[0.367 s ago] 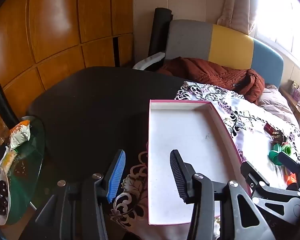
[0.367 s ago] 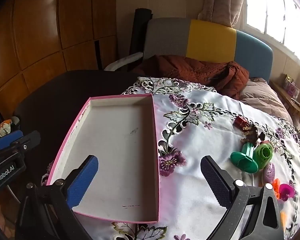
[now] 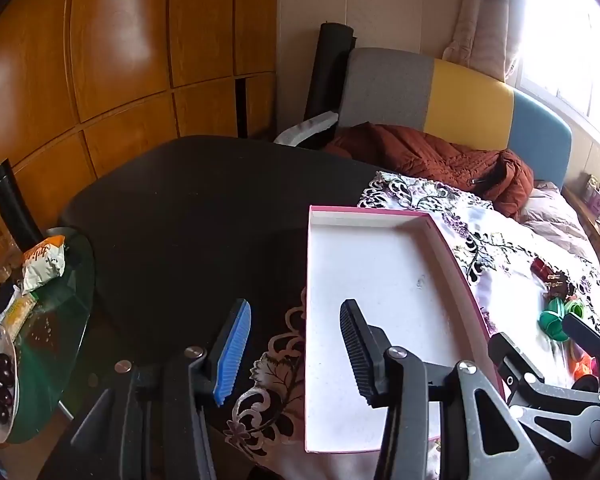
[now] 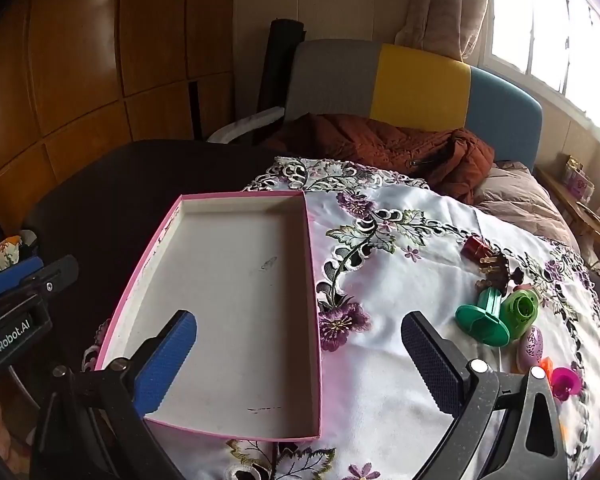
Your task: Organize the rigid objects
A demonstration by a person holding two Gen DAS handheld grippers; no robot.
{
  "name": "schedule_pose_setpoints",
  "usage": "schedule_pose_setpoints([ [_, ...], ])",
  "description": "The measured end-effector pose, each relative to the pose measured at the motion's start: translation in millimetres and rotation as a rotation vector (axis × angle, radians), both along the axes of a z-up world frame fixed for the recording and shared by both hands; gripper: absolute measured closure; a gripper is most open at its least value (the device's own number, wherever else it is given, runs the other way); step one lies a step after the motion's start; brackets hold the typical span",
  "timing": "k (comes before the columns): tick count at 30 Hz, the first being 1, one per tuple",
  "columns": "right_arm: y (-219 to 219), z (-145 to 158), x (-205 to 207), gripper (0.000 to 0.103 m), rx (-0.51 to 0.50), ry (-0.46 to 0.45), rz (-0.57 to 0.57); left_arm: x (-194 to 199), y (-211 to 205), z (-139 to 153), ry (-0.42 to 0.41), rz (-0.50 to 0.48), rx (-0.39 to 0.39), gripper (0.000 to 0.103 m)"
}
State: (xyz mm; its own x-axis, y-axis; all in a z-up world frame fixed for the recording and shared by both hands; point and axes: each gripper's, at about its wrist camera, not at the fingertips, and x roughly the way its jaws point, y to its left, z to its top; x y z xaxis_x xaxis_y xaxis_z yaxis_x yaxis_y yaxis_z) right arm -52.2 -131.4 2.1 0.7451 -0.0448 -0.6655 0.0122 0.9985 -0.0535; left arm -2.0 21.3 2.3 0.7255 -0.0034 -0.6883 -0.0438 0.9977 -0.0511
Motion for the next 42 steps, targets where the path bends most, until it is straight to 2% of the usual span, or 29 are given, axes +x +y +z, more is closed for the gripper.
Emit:
schedule_pose_setpoints([
  [4,-28,-5,19,0.0,0.008,0.007,0.014,0,-4,-1,0.004,0.012,0.014,0.056],
  [25,-46,-8,22,0.0,-0.001,0.004,0.023,2,-19,-12,0.014,-0.015,0.045,0.056],
  [31,-53,-11,23,0.0,-0.01,0.016,0.057,5,-27,-18,0.04,-0.054,0.043,0.056],
  [42,-76,-9,24,0.0,-0.011,0.001,0.028,6,-37,-25,0.066,-0.122,0.047,0.055],
])
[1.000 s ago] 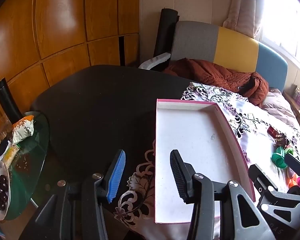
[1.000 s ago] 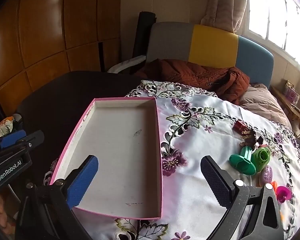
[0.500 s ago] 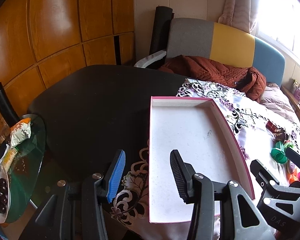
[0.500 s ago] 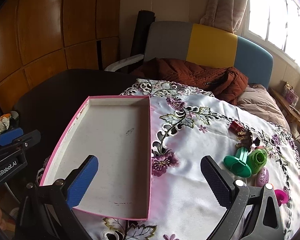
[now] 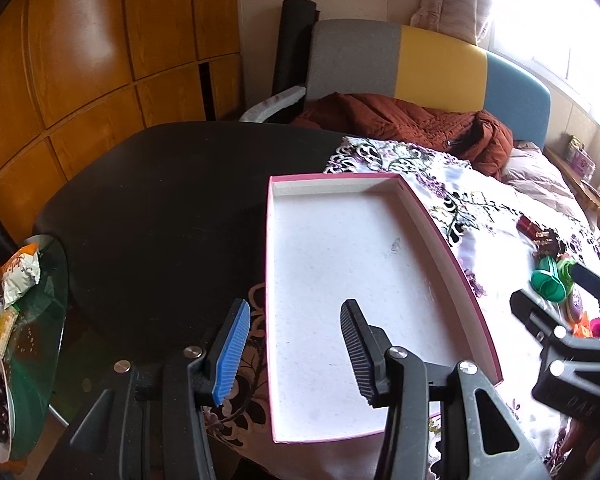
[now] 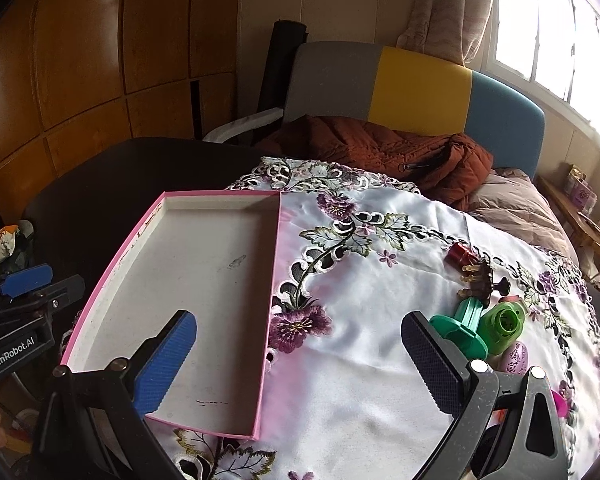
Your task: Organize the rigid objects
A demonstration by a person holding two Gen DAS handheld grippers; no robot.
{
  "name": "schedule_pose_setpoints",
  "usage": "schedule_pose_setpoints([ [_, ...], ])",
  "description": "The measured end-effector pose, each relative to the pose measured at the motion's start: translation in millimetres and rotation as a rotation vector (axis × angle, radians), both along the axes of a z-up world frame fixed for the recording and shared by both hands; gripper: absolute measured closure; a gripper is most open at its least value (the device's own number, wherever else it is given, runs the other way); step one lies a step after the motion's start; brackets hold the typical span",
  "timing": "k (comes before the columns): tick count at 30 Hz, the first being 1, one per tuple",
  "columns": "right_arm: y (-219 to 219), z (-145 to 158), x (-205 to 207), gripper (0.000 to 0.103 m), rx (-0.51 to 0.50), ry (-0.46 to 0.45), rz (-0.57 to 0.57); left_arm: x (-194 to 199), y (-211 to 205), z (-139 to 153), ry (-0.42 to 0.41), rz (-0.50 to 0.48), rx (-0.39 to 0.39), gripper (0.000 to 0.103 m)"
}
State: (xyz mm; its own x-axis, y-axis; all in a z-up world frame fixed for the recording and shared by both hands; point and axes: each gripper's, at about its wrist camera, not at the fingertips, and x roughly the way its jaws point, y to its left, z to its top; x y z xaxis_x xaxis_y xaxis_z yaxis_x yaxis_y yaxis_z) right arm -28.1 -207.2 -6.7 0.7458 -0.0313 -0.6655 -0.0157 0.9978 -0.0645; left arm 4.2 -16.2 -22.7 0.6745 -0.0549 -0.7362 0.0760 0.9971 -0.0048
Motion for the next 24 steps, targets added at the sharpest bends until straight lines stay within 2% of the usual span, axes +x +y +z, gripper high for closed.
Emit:
schedule_pose_setpoints([
  [10,-30,10,-3,0.0,0.015,-0.013,-0.025,-1,-15,0,0.001,-0.107,-0.016,0.055],
  [13,-45,14,-4,0.0,0.035,-0.014,-0.041,-2,-21,1,0.005,-0.152,-0.052,0.055],
  [15,-56,17,-5,0.0,0.05,-0.019,-0.059,-2,-23,2,0.02,-0.188,-0.107,0.055],
  [17,-72,21,-7,0.0,0.081,-0.02,-0.074,-3,-26,2,0.032,-0.218,-0.142,0.055],
  [19,-93,25,-9,0.0,0.116,-0.02,-0.101,-5,-33,3,0.023,-0.232,-0.132,0.055],
  [21,-119,28,-15,0.0,0.144,-0.025,-0.154,-6,-43,1,0.027,-0.265,-0.108,0.055],
  [24,-164,31,-24,0.0,0.187,-0.027,-0.254,-5,-54,-2,0.062,-0.322,-0.134,0.055],
])
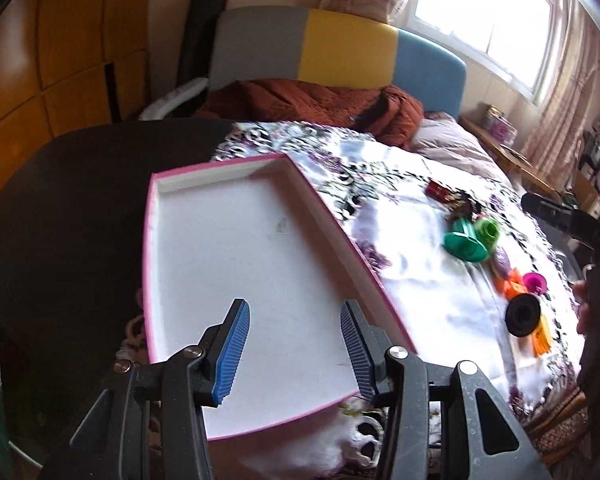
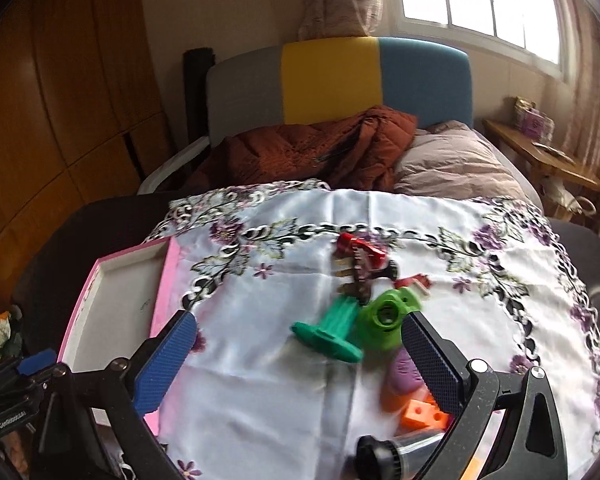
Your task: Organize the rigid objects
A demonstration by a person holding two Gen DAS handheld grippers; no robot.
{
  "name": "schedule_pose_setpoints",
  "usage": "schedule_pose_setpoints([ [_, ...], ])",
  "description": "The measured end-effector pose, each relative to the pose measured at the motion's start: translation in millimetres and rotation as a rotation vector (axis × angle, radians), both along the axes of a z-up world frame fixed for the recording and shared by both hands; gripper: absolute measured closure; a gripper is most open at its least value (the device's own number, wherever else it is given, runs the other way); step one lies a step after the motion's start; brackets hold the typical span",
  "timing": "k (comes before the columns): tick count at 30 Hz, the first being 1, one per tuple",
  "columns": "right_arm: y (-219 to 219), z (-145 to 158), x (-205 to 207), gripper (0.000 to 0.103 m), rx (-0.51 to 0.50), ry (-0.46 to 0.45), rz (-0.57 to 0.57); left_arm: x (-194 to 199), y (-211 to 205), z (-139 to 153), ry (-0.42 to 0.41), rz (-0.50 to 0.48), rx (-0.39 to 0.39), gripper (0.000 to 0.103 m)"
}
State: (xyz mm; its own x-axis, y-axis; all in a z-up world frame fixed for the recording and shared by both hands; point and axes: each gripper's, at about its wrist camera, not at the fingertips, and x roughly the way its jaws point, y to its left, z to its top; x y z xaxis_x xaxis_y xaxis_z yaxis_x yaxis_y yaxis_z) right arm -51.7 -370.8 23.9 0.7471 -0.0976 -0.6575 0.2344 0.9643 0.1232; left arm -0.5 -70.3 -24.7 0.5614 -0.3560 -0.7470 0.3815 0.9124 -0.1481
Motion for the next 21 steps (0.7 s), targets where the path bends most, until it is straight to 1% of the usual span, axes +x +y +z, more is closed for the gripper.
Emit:
schedule_pose_setpoints([
  [5,-76,-1,-24,0.0,0.079,-0.012,-0.185,-1,-25,1,0.03,-0.104,-0.022,0.055],
  [8,-114,-10,-44,0.0,0.154,-0.024,-0.278,-5,-51,1,0.048,-0.197,-0.024,0.055],
  [9,-122,-14,-49,0.0,0.175,-0.024,-0.305,-7,-64,0,0.067,-0.252,-0.029,0.055],
  [12,-141,-27,-65,0.0,0.253,-0.034,-0.364,-16,-98,-2,0.086,-0.386,-0.037,0.055],
  [14,-150,-31,-72,0.0,0.323,-0.054,-0.378,-23,-120,-2,0.092,-0.47,-0.046,0.055],
  [18,-156,-29,-79,0.0,0.353,-0.087,-0.401,-36,-170,-1,0.089,-0.636,-0.029,0.054],
  [20,-158,-30,-80,0.0,0.374,-0.095,-0.409,-42,-194,-3,0.08,-0.713,-0.015,0.048],
  [21,-160,-30,-82,0.0,0.38,-0.102,-0.415,-44,-206,-4,0.079,-0.749,-0.004,0.041],
])
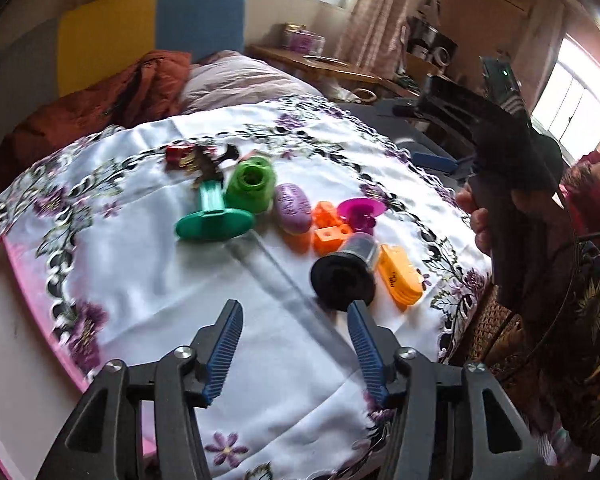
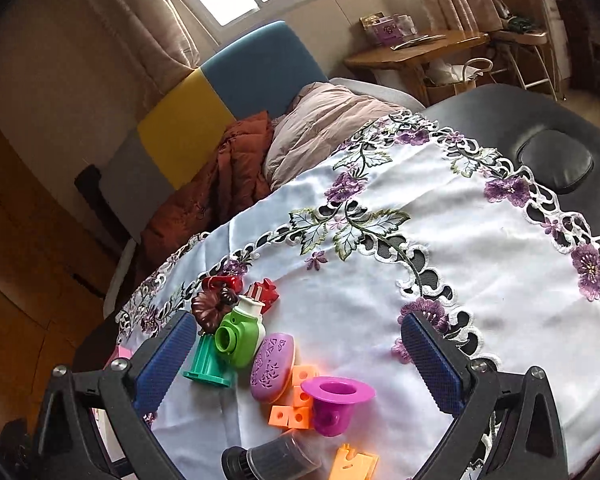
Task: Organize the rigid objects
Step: 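Move the left tool to the black-and-clear cylinder and grasp it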
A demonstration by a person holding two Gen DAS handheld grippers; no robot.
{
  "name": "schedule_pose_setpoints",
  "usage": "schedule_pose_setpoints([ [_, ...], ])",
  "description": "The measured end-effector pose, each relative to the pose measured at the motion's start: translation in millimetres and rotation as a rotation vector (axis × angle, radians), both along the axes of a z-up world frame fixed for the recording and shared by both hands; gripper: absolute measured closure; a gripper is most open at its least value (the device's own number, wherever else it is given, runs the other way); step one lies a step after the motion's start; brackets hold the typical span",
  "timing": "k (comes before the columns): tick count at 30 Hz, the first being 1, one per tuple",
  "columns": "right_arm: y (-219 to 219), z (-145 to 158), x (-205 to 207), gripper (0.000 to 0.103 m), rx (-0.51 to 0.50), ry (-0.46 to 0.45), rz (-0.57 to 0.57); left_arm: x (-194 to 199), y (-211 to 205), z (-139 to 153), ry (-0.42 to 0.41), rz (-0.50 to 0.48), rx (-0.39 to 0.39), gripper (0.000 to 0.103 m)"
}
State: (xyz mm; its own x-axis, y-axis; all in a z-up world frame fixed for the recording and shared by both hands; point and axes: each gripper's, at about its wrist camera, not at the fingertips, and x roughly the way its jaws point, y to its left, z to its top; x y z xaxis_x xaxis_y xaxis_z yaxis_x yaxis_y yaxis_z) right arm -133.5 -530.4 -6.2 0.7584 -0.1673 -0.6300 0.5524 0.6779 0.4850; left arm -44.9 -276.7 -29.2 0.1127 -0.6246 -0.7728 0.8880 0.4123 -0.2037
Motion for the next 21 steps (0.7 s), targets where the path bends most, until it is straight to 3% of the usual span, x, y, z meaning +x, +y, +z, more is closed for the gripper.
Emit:
schedule_pose_setpoints([
  [11,-9,1,-8,0.0,0.027,-0.046,-0.033,-6,-94,-32,-0.02,-0.22,0.128,0.039],
  [15,-9,-3,-4,0.0,0.041,-0.033,-0.016,-3,-113,-52,-0.001,-0.241,0.184,0.041],
  [17,-9,-5,-2,0.0,0.047,-0.022,-0.012,-2,-118,-63,0.022,-0.245,0.2,0.046],
  [21,-11,-8,-2,0.0,0.055,-0.004,-0.021,-2,-108,-64,0.023,-0.214,0.149,0.048],
])
